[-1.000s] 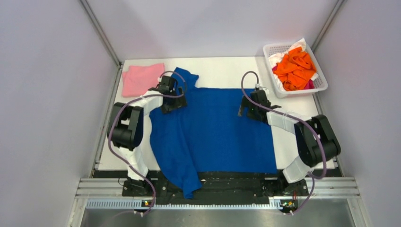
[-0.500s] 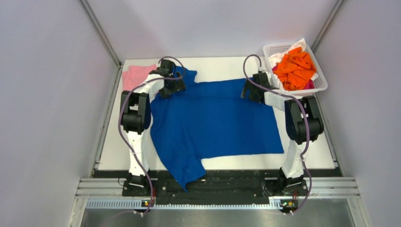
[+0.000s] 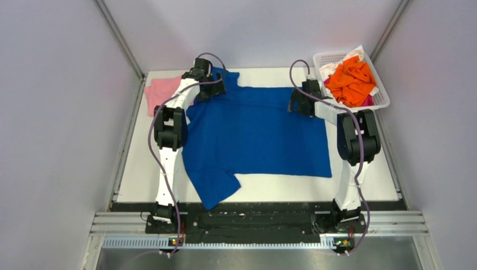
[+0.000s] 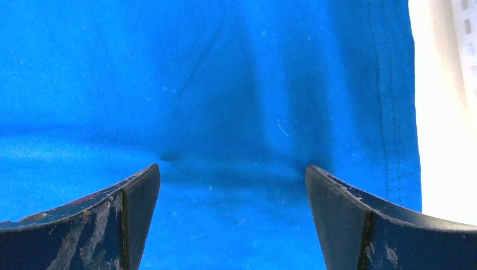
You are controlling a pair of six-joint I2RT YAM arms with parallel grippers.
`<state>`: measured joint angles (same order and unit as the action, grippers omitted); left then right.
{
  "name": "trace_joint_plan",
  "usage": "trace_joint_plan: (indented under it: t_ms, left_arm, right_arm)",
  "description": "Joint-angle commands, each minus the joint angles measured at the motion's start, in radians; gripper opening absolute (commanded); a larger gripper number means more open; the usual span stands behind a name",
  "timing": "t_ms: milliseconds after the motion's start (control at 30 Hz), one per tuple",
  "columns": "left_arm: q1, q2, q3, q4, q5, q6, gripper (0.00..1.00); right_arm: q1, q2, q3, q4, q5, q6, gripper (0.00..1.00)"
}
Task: Fold and stack the t-shirts
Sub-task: Grab the side of the flattened tshirt closest away from the robot with both arms
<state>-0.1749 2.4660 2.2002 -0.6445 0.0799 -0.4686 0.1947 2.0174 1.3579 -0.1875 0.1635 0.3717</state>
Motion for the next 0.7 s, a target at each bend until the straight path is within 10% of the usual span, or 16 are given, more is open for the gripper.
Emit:
trace_joint_plan:
  t_ms: [0, 400, 667]
  left_arm:
    - [0.000, -0.111, 0.020, -0.013, 0.036, 0.045, 0.99]
    - [-0.223, -0.899, -0.916, 0.035, -0.192, -0.165, 0.99]
    - [-0.342, -1.107, -1.322, 0.050, -0.189, -0.254, 0.99]
  right_arm:
    - [-0.004, -0.136, -0.008, -0.033, -0.035, -0.016, 0.99]
    - [-0.013, -0.749, -0.549, 0.023, 0.088, 0.258, 0.99]
    - [-0.013, -0.890, -0.716, 0.172, -0.027, 0.253, 0.99]
